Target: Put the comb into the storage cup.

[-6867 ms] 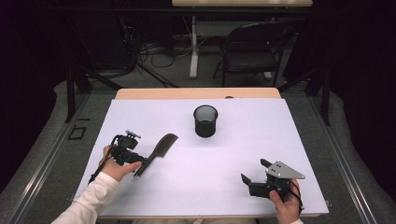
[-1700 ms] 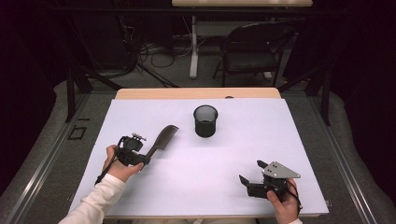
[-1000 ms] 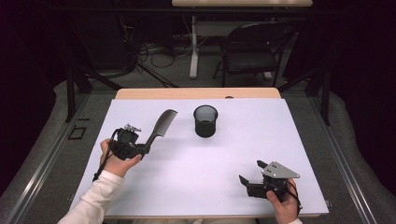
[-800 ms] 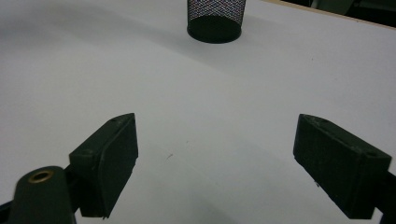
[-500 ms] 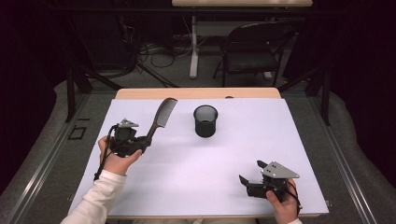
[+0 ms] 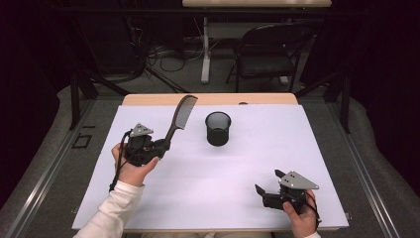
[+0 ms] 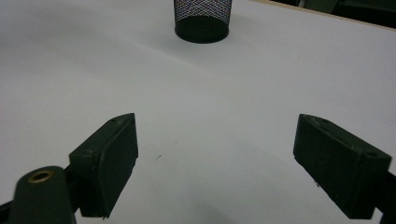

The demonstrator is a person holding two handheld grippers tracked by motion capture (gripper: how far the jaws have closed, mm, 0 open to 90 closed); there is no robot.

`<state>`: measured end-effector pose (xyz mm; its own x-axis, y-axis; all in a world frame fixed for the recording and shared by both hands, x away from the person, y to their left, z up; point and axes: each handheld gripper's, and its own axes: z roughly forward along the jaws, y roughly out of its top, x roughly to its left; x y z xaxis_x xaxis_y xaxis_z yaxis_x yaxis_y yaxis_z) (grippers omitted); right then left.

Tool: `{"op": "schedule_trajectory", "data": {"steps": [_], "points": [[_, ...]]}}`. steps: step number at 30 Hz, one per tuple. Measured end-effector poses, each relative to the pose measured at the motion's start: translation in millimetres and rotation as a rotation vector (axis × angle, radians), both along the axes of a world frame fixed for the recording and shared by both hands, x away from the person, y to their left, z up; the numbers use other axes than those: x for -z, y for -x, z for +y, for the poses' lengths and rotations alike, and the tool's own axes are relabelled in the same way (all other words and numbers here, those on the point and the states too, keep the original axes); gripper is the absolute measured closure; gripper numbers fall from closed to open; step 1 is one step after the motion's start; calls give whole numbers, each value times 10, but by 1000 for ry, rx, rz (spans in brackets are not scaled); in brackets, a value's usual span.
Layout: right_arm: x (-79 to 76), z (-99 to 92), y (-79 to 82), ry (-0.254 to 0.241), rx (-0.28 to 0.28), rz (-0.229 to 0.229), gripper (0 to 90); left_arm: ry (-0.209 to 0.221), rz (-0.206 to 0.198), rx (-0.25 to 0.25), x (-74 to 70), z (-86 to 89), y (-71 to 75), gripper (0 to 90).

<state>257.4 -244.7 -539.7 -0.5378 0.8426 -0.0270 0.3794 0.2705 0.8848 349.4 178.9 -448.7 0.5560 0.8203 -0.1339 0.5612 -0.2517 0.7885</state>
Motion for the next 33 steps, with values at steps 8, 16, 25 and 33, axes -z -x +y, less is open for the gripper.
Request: {"op": "schedule_trajectory", "data": {"steps": [8,16,25,33], "points": [[16,12,-13,4,11,11,138,43,-70,21,-11,-129,37,725],[29,27,-35,-4,31,16,138,59,-107,45,-21,-250,72,725],[0,84,-92,-44,41,64,115,74,-131,60,-27,-369,90,725],[-129,237,-197,-42,-19,85,0,89,-139,67,-40,-410,97,725]]}}
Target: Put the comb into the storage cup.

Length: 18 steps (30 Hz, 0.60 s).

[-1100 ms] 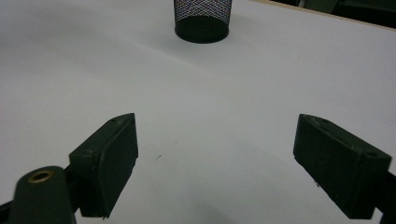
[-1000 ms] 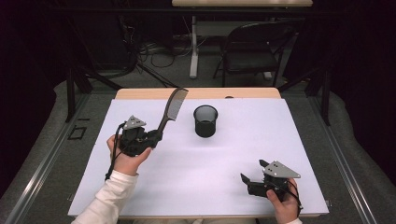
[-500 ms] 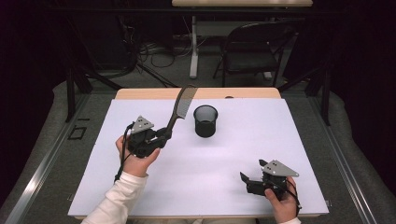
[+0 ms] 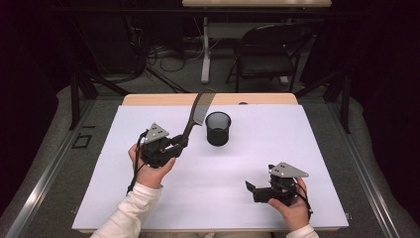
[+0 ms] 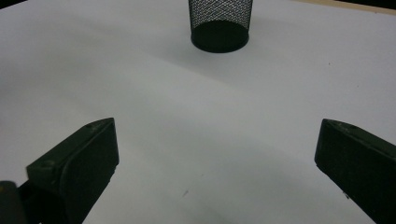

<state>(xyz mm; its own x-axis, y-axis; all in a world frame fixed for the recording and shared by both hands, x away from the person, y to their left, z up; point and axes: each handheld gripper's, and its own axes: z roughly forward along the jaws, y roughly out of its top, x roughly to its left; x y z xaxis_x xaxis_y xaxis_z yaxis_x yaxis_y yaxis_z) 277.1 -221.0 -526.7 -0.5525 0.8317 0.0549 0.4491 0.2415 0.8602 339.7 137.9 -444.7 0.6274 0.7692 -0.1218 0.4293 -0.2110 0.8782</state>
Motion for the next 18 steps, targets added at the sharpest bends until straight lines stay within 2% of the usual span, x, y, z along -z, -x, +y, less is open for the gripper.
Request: {"op": "schedule_trajectory", "data": {"steps": [8,15,18], "points": [[-266,131,-244,-3,38,50,0,15,-7,5,3,-27,0,725],[-487,172,-392,-33,17,51,0,13,-11,7,10,-40,5,725],[-553,210,-436,-21,6,55,0,11,-15,6,12,-51,9,725]]}}
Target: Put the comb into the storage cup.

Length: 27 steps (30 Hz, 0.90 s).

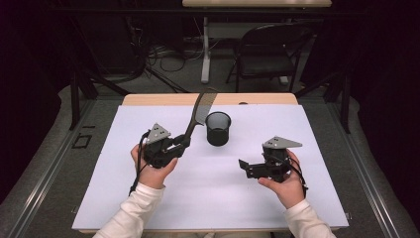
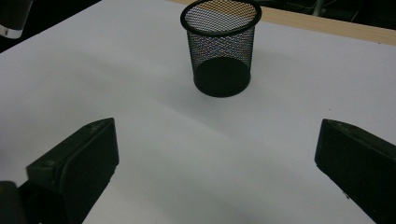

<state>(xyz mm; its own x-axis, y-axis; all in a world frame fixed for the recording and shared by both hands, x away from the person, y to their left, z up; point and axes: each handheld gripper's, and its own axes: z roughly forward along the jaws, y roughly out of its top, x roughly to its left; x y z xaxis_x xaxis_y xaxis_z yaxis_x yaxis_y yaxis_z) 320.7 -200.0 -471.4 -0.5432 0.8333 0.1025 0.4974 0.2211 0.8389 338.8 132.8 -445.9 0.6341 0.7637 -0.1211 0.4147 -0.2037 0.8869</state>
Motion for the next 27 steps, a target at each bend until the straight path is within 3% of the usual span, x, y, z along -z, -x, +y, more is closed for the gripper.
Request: {"op": "schedule_trajectory", "data": {"steps": [10,18,27], "points": [[-146,102,-150,14,-16,35,0,5,-3,5,-2,-57,7,725],[-285,159,-275,-62,-28,52,2,4,-5,0,4,-63,2,725],[-371,250,-366,-80,-39,74,21,5,-6,-2,5,-63,7,725]]}}
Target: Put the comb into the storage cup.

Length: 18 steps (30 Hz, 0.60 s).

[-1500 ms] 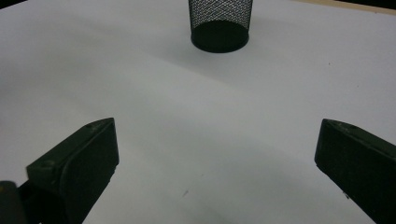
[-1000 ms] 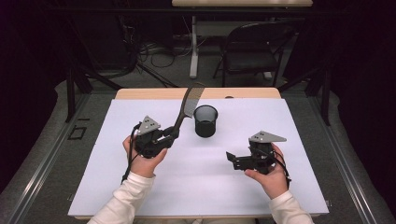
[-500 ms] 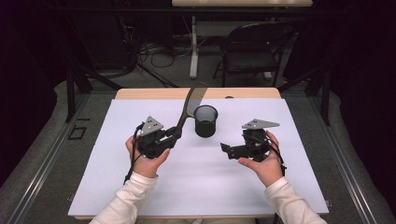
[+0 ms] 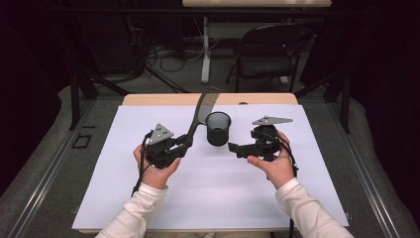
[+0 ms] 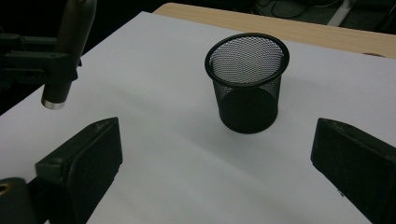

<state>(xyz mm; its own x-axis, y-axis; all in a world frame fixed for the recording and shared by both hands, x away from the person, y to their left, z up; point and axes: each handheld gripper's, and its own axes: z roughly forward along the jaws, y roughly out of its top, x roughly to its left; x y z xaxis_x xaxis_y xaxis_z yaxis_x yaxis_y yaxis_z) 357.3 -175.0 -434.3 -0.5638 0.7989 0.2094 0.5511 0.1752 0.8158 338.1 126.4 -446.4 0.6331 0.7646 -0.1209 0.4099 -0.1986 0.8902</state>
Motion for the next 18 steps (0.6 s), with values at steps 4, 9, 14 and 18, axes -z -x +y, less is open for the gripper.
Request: {"op": "schedule_trajectory", "data": {"steps": [4,9,14,18], "points": [[-41,26,-29,-29,-5,16,42,1,2,-3,1,2,-4,725],[-115,53,-66,-58,-11,24,82,1,1,-5,3,0,-6,725],[-191,95,-102,-63,-18,21,136,1,-2,-7,6,-7,-8,725],[-226,124,-145,-83,-24,30,150,1,-4,-10,8,-7,-4,725]]}}
